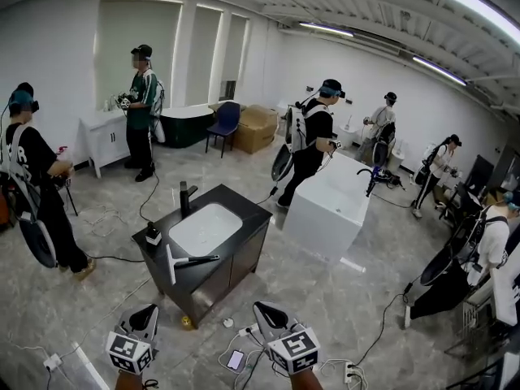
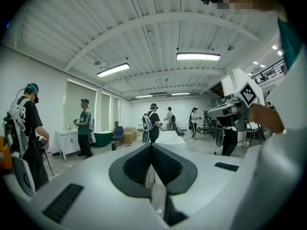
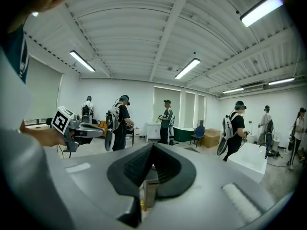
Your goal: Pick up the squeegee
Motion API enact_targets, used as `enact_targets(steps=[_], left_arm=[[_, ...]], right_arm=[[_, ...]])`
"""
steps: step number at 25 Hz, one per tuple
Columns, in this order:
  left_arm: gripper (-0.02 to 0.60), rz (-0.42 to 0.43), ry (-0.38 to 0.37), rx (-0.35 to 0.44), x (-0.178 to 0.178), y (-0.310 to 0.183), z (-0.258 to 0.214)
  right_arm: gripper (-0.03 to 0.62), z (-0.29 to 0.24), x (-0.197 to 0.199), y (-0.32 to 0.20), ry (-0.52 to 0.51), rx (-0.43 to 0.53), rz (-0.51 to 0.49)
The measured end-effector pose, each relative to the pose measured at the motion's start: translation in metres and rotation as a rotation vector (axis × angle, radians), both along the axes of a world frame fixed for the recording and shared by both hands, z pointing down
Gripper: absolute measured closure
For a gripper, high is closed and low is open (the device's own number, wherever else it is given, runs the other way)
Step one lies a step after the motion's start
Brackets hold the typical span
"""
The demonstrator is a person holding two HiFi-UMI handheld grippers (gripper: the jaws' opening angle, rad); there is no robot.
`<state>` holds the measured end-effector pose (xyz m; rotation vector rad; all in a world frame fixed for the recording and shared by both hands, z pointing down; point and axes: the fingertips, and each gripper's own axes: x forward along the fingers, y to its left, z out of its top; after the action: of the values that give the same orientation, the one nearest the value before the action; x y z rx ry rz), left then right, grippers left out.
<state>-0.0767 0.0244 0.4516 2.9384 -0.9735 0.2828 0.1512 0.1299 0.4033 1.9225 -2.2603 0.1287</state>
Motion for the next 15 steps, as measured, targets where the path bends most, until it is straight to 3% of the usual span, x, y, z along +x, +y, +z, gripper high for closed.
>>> enact_targets(steps=[8,15], left_arm=[[0.575,-0.067,-0.012,-0.009,0.055,0.022,0.004],[0.575,-0.100,-0.039,0.007,0.079,0.034,-0.002]], right_arm=[[0.585,0.003,0.058,0.001,-0.013,0.003,-0.086],[0.585,0.007,0.087,0.002,-0.043,0.013,-0.117]])
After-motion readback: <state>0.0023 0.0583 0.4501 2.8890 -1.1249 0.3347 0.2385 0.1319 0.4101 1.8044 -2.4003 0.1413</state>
